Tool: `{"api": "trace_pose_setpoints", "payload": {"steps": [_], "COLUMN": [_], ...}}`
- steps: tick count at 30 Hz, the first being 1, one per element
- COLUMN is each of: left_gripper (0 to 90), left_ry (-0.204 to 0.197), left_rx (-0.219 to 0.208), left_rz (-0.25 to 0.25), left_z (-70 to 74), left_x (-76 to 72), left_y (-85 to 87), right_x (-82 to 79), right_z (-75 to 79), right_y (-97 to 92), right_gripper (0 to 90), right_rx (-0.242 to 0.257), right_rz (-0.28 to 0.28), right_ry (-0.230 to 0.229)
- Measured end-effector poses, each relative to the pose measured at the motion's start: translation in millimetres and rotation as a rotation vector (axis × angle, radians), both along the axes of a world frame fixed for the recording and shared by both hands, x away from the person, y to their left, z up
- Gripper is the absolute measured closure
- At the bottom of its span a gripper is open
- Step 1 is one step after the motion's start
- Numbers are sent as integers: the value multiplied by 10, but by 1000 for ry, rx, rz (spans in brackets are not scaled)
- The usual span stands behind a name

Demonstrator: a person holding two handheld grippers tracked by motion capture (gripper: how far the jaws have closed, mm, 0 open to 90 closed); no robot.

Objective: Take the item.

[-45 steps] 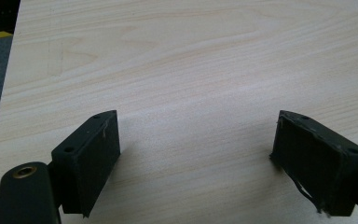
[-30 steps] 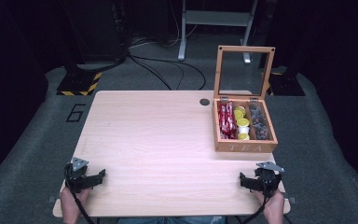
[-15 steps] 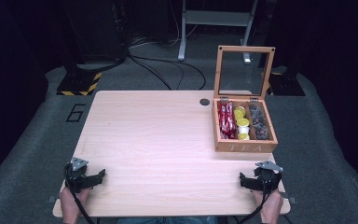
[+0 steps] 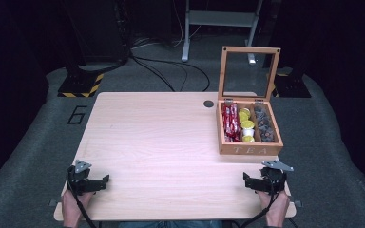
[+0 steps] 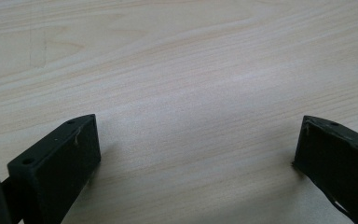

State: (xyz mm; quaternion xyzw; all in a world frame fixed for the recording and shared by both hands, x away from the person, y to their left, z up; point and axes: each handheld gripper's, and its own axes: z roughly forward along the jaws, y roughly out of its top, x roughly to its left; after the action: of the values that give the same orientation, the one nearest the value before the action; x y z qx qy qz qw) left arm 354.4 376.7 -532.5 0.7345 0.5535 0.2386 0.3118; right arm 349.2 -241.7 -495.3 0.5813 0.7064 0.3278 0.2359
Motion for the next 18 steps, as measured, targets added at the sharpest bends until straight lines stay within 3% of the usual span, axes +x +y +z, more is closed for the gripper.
{"api": "trace_pose_setpoints", "payload": {"steps": [10, 18], "left_gripper": [1, 1], "left_ry": [-2, -3], "left_rx": [3, 2], "left_rz": [-24, -27], "left_z": [-1, -1], "left_x": [0, 2], "left_y": [-18, -21], "right_x": [67, 220], "right_z": [213, 400], "right_y": [124, 240], "right_gripper": [12, 13], "right_rx": [-13, -25], "right_rz": [40, 81], "right_ry": [-18, -35]}}
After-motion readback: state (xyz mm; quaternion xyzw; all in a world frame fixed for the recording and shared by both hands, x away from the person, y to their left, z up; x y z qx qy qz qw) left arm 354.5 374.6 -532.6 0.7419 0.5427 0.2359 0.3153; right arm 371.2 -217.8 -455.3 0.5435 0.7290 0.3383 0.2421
